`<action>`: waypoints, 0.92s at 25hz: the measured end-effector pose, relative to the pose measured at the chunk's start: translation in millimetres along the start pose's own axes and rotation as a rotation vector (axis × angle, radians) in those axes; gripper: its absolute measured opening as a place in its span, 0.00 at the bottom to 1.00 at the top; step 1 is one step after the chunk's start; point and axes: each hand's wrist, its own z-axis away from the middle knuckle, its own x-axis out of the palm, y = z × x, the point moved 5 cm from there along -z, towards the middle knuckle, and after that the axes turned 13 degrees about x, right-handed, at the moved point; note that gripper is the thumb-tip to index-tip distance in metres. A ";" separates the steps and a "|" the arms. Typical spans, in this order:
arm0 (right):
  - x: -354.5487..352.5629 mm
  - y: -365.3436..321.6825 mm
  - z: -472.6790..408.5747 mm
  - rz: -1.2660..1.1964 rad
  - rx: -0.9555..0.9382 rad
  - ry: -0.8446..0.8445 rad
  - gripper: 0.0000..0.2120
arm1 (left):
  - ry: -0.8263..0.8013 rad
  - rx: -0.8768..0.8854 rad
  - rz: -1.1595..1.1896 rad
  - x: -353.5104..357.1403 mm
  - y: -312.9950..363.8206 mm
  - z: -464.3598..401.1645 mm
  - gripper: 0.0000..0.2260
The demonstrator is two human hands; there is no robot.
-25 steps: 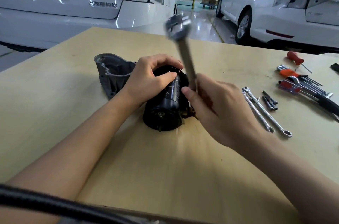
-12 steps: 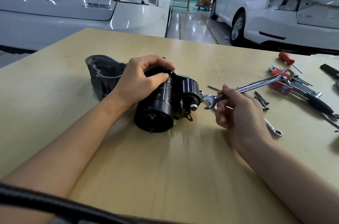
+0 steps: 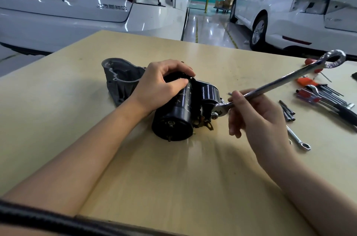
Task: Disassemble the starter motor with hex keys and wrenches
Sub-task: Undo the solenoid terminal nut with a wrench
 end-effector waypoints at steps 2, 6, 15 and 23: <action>5.2 -8.7 0.1 0.189 -0.137 0.010 0.10 | -0.001 0.005 -0.005 -1.6 -1.6 -0.2 0.09; 28.9 -31.3 0.6 0.642 -0.422 -0.069 0.10 | 0.013 0.020 0.003 -2.1 -2.5 0.5 0.10; 9.3 -25.3 -1.1 0.301 -0.316 0.033 0.09 | 0.005 0.023 0.010 -1.7 -4.0 -1.9 0.11; -9.9 11.8 -7.2 -0.199 0.303 0.063 0.12 | -0.003 0.023 0.025 -0.9 -2.4 -1.3 0.12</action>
